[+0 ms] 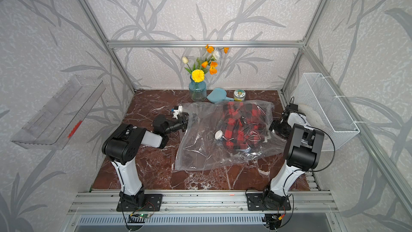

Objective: Take the shirt out of the vacuum bag
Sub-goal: Adjust the vacuum bag at the center of the board.

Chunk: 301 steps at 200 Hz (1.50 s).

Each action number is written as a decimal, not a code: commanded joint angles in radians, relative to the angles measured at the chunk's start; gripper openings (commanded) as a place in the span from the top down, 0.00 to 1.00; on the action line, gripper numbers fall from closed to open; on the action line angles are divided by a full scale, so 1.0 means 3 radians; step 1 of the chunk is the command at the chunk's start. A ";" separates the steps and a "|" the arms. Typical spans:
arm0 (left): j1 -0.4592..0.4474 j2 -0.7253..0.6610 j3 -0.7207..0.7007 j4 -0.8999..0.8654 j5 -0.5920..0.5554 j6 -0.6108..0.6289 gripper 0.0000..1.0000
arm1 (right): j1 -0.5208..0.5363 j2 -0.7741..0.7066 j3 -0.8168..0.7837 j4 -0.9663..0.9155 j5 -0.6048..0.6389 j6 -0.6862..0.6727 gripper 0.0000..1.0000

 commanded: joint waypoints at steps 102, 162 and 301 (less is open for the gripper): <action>-0.0016 -0.0036 0.0135 0.0100 0.0102 -0.0011 0.36 | 0.0270 -0.0917 -0.0306 0.0283 -0.1315 0.0278 1.00; 0.0129 -0.0166 0.0112 0.0092 0.0119 -0.0064 0.35 | 0.0814 -0.1726 0.0293 -0.0086 -0.1154 0.0445 1.00; 0.0359 -0.0615 -0.0211 -0.0292 0.0168 0.0169 0.33 | 0.1039 -0.1444 0.0916 -0.1165 0.0027 -0.0266 0.20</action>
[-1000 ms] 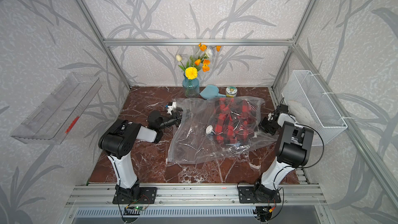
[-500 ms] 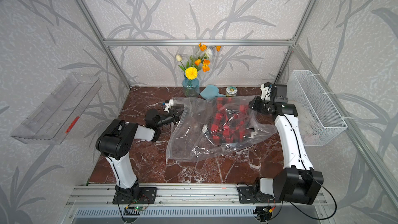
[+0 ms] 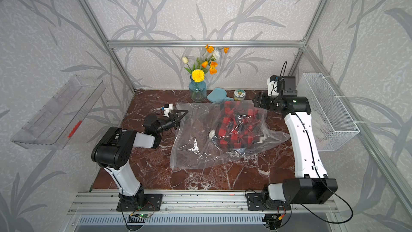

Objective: Take the shirt out of the vacuum bag
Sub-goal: Adjust the vacuum bag at the center of the board.

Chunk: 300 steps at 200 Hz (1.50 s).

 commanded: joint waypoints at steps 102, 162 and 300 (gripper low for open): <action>-0.0014 -0.0283 0.0008 -0.0341 0.0117 0.0262 0.33 | -0.0101 0.0921 -0.0327 0.0087 -0.0022 -0.0173 0.84; 0.0007 -0.0381 0.0091 -0.0613 0.0084 0.0350 0.33 | 0.0139 0.0582 0.0283 -0.0106 0.0096 -0.0238 1.00; 0.0629 -0.1057 -0.0216 -0.2289 -0.0129 0.0953 0.31 | 0.1015 0.0746 0.2473 -0.0950 0.0443 -0.0391 1.00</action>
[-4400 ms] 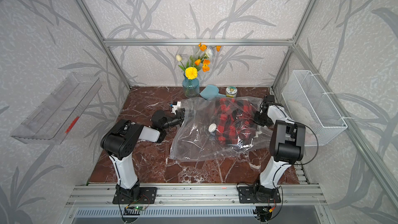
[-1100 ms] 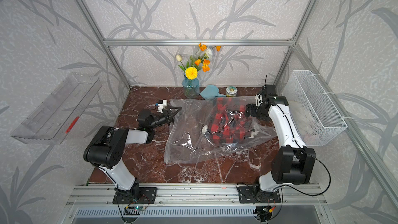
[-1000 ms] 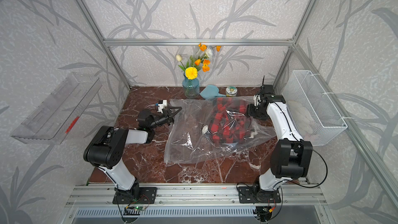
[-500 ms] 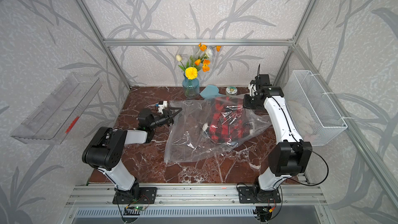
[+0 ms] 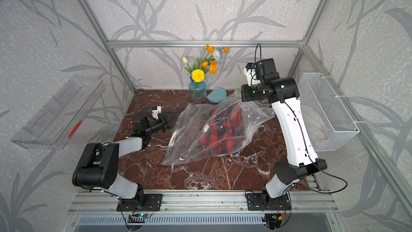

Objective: Take the shirt out of the vacuum bag
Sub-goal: Adjust the vacuum bag at the center of the board.

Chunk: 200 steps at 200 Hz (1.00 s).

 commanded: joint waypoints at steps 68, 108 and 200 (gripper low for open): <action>0.0228 -0.0367 0.0243 -0.2370 -0.0574 0.1093 0.41 | -0.0168 -0.0630 -0.1287 0.0666 0.0344 -0.0084 1.00; 0.0039 -0.0033 0.0514 -0.2777 -0.0687 0.1364 0.58 | -0.0649 -0.0950 -0.2089 0.0844 0.0074 0.0003 0.83; -0.0648 0.0794 0.1207 -0.2611 -0.0155 0.1443 0.71 | -0.0818 -0.1285 -0.2332 0.0700 0.0206 0.0118 0.22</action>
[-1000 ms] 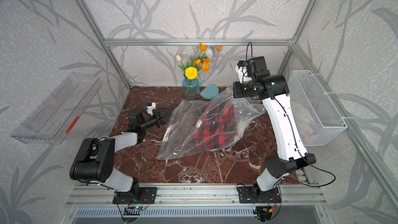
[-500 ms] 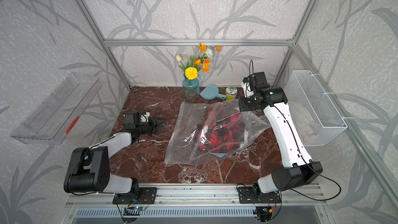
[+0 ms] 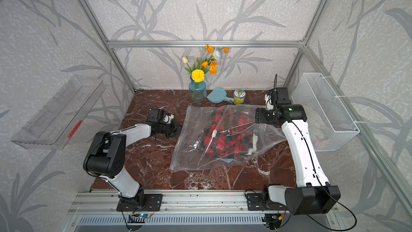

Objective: Take the shirt out of the vacuum bag
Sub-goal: Adjust the vacuum bag at the center of the board, then take out the shirt from the vacuum bag.

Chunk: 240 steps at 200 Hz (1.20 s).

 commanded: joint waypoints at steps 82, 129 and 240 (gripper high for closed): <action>-0.0738 0.0593 0.0447 0.1008 0.0930 -0.0409 0.47 | -0.0020 0.0016 -0.0048 0.0145 -0.0225 0.0076 0.22; -0.0791 0.0564 0.0334 0.1314 0.1033 -0.0512 0.36 | -0.0019 0.0040 -0.0195 0.0252 -0.0310 0.0053 0.23; -0.0832 0.0363 0.0321 0.0910 0.0639 -0.0190 0.30 | -0.0018 0.0012 -0.0564 0.0368 -0.0416 0.0036 0.23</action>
